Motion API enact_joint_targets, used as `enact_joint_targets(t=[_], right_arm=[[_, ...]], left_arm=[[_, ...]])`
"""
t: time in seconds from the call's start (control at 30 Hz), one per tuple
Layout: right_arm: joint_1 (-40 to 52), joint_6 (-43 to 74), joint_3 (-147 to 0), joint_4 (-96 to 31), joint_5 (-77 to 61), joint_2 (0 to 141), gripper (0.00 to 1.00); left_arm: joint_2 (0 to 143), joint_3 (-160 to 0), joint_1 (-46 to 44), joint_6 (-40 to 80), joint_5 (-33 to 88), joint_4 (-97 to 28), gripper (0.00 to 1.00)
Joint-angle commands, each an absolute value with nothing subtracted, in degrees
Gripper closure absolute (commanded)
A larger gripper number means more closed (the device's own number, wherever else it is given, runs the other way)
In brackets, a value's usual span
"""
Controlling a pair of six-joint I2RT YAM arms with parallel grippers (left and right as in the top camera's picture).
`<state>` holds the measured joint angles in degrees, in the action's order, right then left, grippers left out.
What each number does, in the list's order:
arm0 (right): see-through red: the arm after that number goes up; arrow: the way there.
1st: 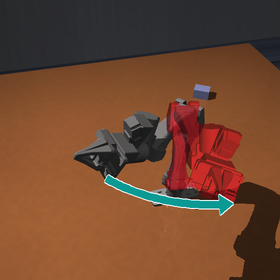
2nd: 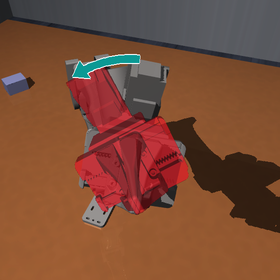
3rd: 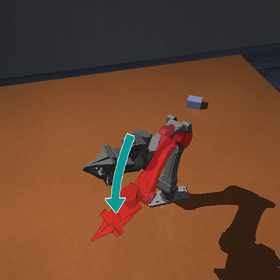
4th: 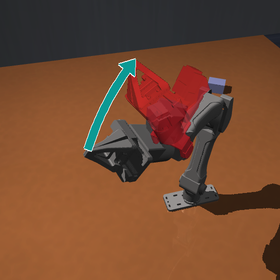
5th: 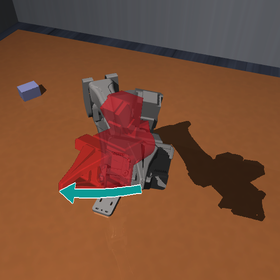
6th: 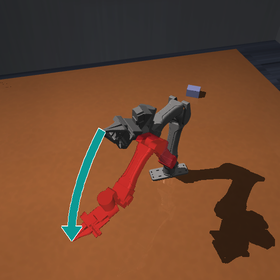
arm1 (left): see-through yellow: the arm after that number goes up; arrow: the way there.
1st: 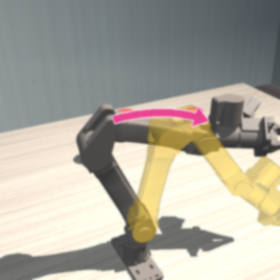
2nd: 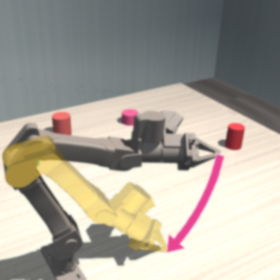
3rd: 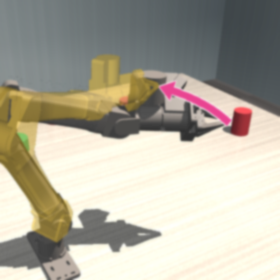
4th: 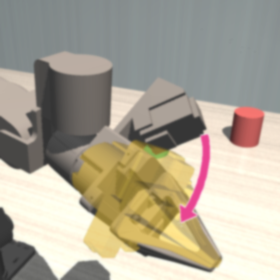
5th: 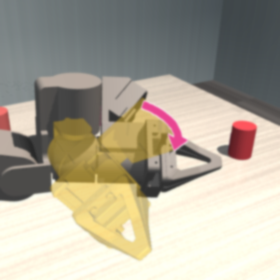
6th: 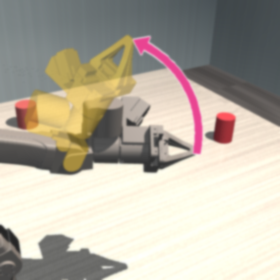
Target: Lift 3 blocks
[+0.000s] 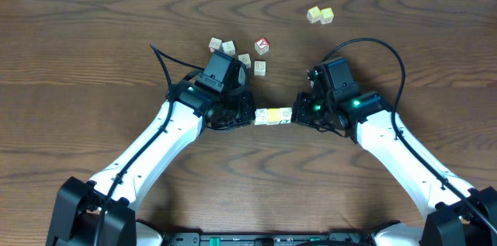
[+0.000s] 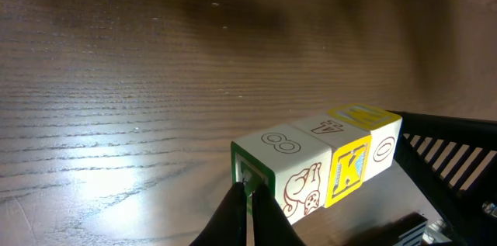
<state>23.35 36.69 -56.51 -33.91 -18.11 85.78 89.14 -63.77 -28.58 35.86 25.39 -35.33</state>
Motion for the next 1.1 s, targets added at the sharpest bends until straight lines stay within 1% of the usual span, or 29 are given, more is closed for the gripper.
enact_joint_targets(t=[0.0,1.07], right_arm=[[25.5,37.7,-57.3,-32.0,-29.8,85.3,0.99],[25.5,37.9,-57.3,-31.9,-29.8,84.9,0.99]], left_arm=[[88.7,-66.7,-30.0,36.3,32.4,-33.3,0.93],[88.8,-66.7,-30.0,37.9,30.6,-32.4,0.93]])
